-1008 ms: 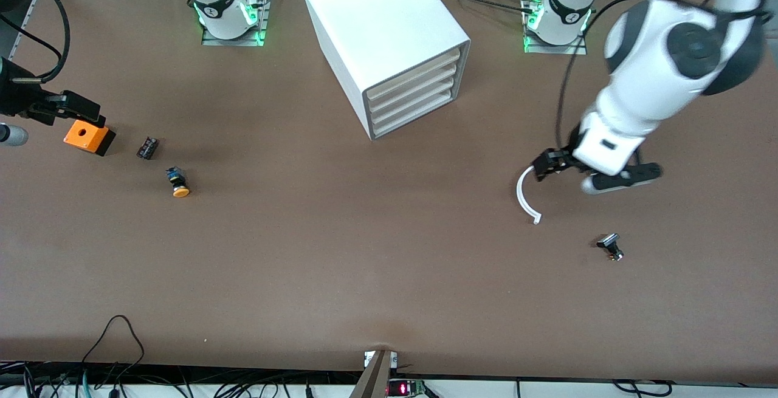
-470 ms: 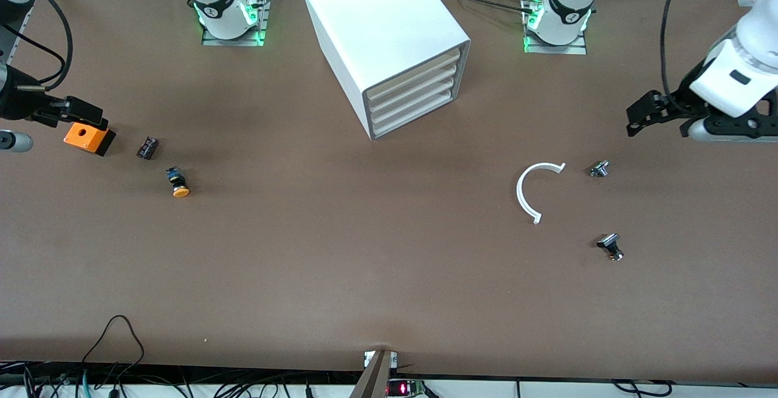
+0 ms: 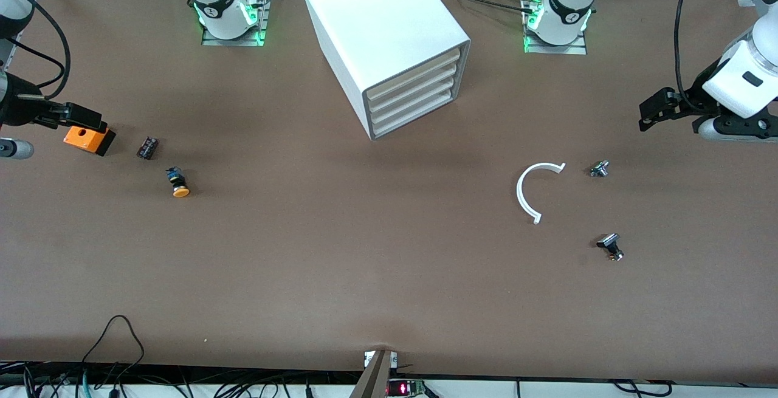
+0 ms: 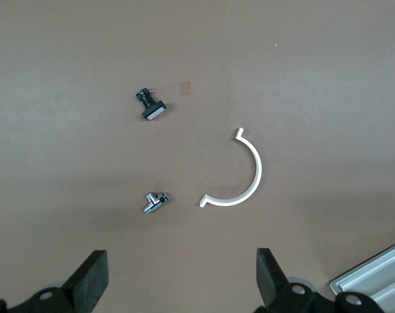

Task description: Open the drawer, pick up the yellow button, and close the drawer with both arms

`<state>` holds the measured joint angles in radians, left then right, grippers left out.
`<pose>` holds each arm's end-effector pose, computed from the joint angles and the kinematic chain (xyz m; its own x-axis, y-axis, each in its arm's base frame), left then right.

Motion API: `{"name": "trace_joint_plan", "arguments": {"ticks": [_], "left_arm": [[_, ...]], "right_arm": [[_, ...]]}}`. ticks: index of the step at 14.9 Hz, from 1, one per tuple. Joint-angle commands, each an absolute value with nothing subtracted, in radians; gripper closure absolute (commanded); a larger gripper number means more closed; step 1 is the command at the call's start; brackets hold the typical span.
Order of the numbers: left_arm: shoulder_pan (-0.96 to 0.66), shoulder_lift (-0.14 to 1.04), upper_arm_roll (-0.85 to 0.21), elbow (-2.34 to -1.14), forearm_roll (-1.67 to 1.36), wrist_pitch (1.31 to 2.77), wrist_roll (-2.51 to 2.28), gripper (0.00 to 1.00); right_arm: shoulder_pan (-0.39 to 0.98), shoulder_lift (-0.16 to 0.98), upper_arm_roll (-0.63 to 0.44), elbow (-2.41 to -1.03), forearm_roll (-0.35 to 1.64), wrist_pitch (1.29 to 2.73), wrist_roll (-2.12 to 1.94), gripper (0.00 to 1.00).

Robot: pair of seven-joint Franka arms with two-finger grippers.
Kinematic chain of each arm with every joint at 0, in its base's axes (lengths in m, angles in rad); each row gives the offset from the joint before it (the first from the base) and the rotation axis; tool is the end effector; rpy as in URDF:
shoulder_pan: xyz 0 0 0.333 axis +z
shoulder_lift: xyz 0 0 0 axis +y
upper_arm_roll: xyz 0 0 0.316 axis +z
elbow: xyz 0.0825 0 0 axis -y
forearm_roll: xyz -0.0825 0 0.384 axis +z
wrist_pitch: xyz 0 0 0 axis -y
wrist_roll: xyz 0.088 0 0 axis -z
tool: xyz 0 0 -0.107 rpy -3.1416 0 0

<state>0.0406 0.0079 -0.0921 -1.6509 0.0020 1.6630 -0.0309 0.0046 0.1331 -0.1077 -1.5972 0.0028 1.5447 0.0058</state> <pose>0.5625 -0.0286 0.5902 0.9998 -0.0208 0.0043 -0.0208 -0.9998 -0.0011 0.5798 -0.0562 0.5347 0.9770 -0.1085 -0.1837 -0.1081 -0.9941 0.0126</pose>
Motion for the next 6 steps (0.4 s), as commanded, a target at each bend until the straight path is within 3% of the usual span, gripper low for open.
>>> {"name": "trace_joint_plan", "arguments": {"ticks": [1, 6], "left_arm": [[0.041, 0.0, -0.089, -1.651, 0.017, 1.64, -0.015, 0.0], [0.055, 0.006, -0.089, -1.649, 0.011, 1.644, -0.009, 0.0]], "right_arm": [[-0.06, 0.172, -0.104, -1.585, 0.005, 1.52, 0.003, 0.0], [-0.031, 0.175, -0.095, -1.583, -0.011, 1.49, 0.018, 0.0]]}}
